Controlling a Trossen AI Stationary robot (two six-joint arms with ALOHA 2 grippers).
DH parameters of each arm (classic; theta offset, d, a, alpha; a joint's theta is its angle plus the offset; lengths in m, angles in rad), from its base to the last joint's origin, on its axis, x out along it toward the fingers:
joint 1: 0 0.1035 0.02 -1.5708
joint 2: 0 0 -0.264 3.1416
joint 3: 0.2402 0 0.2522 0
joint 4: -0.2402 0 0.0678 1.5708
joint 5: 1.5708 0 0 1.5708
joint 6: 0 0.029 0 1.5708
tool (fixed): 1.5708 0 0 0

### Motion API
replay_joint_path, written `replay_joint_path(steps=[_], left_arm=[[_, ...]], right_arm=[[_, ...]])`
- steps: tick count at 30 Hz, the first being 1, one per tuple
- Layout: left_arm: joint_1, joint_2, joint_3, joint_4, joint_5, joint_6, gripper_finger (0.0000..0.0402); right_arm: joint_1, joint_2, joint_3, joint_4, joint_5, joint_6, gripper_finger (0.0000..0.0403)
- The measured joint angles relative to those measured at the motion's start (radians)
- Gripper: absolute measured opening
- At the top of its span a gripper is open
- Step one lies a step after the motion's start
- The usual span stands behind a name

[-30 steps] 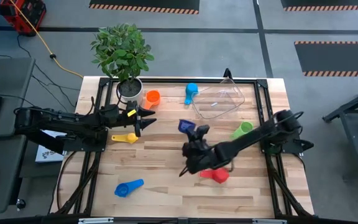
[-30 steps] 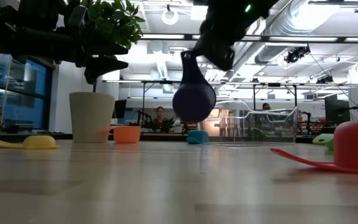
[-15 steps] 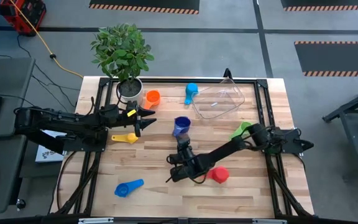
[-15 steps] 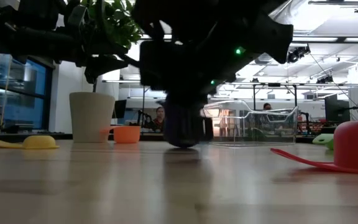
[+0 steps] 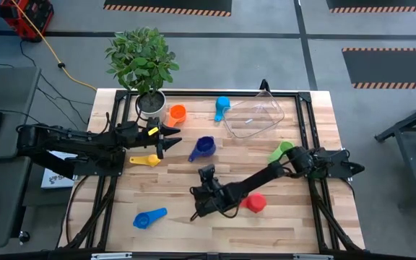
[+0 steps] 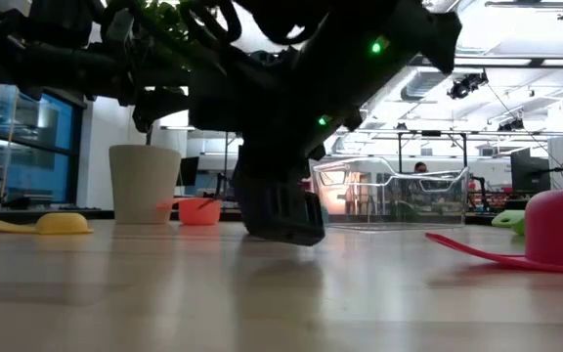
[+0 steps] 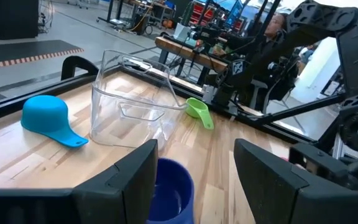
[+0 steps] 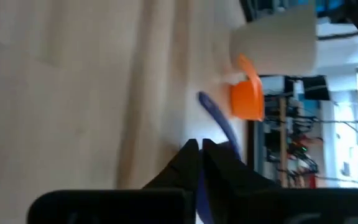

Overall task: Nest measuring cups in basket
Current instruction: Move the red measuring cup to the left side of the table

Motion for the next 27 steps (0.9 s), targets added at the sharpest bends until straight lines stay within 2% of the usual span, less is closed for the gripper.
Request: replay_joint_path(steps=[4, 7, 15, 18, 20, 22, 27], left_arm=[[0.000, 0.000, 0.000, 0.000, 0.000, -0.001, 0.0202], [0.000, 0.000, 0.000, -0.005, 0.000, -0.001, 0.0202], [0.000, 0.000, 0.000, -0.029, 0.000, -0.002, 0.0202], [0.000, 0.000, 0.000, -0.029, 0.000, -0.002, 0.0202], [0.000, 0.000, 0.000, -0.029, 0.003, 0.000, 0.0202], [0.000, 0.000, 0.000, -0.029, 0.007, 0.007, 0.0202], [0.000, 0.000, 0.000, -0.028, 0.011, 0.024, 0.0202]], right_arm=[[0.009, 0.000, 0.025, -0.043, -0.030, 0.022, 0.0053], [0.012, -0.009, 0.053, -0.183, -0.047, 0.123, 0.0090], [-0.014, -0.125, 0.063, -0.806, -0.171, 0.700, 0.0185], [-0.019, -0.154, 0.053, -0.977, -0.148, 0.868, 0.0210], [-0.010, -0.191, -0.011, -1.007, -0.093, 0.952, 0.0222], [0.000, -0.253, -0.110, -0.998, -0.089, 1.025, 0.0228], [0.031, -0.490, -0.404, -0.856, -0.242, 1.213, 0.0231]])
